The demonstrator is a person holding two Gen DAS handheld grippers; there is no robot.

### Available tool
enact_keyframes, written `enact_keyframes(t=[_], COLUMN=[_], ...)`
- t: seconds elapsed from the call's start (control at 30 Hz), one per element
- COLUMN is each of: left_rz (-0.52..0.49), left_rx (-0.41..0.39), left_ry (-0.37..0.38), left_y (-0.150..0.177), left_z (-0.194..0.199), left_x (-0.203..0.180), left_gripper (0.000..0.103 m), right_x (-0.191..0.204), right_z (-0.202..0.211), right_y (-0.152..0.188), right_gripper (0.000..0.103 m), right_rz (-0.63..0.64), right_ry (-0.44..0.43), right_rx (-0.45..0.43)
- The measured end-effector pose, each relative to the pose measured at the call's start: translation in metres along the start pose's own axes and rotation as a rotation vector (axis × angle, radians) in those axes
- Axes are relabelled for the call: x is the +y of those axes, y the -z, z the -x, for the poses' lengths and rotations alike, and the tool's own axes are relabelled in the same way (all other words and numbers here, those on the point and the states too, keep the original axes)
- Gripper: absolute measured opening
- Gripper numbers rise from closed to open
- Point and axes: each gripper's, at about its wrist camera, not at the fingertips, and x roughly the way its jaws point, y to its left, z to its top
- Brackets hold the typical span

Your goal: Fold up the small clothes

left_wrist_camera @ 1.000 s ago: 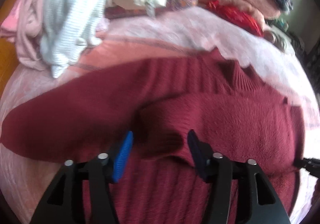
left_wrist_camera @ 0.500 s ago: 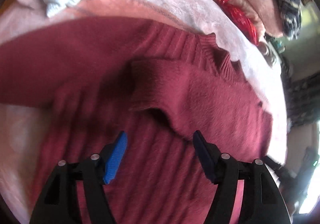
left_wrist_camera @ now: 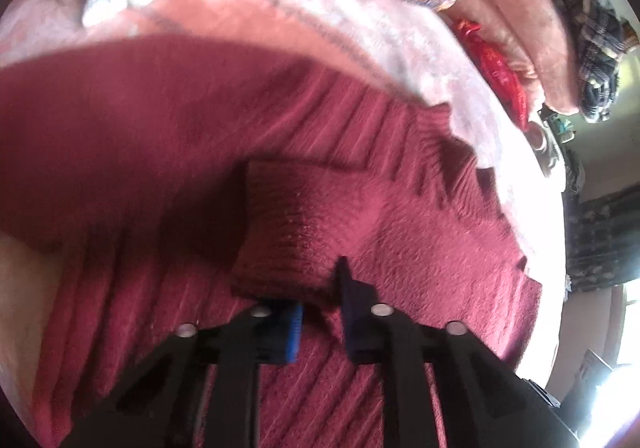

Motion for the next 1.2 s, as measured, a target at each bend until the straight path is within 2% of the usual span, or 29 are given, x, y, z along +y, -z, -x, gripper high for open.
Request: enact_keyframes(t=[0.07, 0.17, 0.23, 0.27, 0.3, 0.33, 0.37, 0.43, 0.5, 0.6, 0.7, 0.8, 0.9, 0.93, 1.0, 1.07, 1.13, 1.2], left_rz=[-0.087, -0.342, -0.459, -0.478, -0.477, -0.462, -0.436, -0.362, -0.306, -0.242, -0.255, -0.323, -0.356, -0.357, -0.336, -0.331, -0.352, -0.327], left_rx=[-0.099, -0.295, -0.347, -0.335, -0.294, -0.254, -0.22, -0.162, -0.131, -0.16, -0.199, -0.211, -0.193, -0.17, -0.078, -0.097, -0.097, -0.095], left_ry=[-0.005, -0.011, -0.066, -0.096, -0.121, -0.152, -0.189, -0.23, -0.237, -0.236, -0.207, -0.188, -0.208, -0.229, -0.266, -0.255, -0.26, -0.233], left_y=[0.003, 0.021, 0.033, 0.035, 0.033, 0.029, 0.026, 0.019, 0.015, 0.011, 0.013, 0.021, 0.023, 0.022, 0.02, 0.022, 0.023, 0.021], left_z=[0.018, 0.055, 0.061, 0.057, 0.047, 0.038, 0.03, 0.016, 0.014, 0.029, 0.043, 0.046, 0.031, 0.02, -0.008, -0.013, -0.011, -0.002], left_x=[-0.016, -0.052, -0.062, -0.06, -0.053, -0.045, -0.034, -0.008, 0.012, 0.026, 0.018, -0.007, -0.019, -0.019, -0.008, -0.001, -0.004, -0.002], left_gripper=[0.01, 0.011, 0.018, 0.021, 0.032, 0.051, 0.058, 0.06, 0.064, 0.065, 0.065, 0.068, 0.068, 0.068, 0.069, 0.073, 0.073, 0.072], right_x=[-0.002, -0.004, -0.004, -0.003, -0.002, -0.001, -0.001, -0.001, 0.0, 0.0, 0.005, 0.012, 0.013, 0.011, 0.009, 0.011, 0.012, 0.017], right_z=[0.0, 0.001, 0.001, 0.001, 0.001, 0.001, 0.001, 0.001, 0.0, 0.005, 0.015, 0.021, 0.01, -0.002, -0.011, -0.011, -0.009, -0.006], right_y=[0.001, 0.002, 0.003, 0.003, 0.002, 0.002, 0.002, 0.002, 0.0, -0.002, -0.004, -0.007, -0.006, -0.004, -0.002, -0.003, -0.005, -0.006], right_gripper=[0.034, 0.034, 0.034, 0.034, 0.034, 0.034, 0.034, 0.035, 0.035, 0.035, 0.036, 0.036, 0.036, 0.036, 0.035, 0.035, 0.037, 0.039], right_rz=[-0.006, -0.009, -0.006, -0.004, -0.002, 0.001, 0.005, 0.007, 0.001, -0.029, -0.016, -0.005, -0.001, -0.006, -0.006, 0.008, 0.001, 0.004], right_ry=[-0.008, -0.015, -0.013, -0.011, -0.008, -0.004, 0.0, 0.001, -0.003, -0.021, -0.029, -0.042, -0.028, -0.012, -0.006, 0.003, 0.0, 0.003], right_rx=[0.002, 0.003, 0.003, 0.003, 0.003, 0.003, 0.004, 0.006, 0.01, 0.007, -0.017, -0.036, -0.008, 0.021, 0.022, 0.025, 0.023, 0.015])
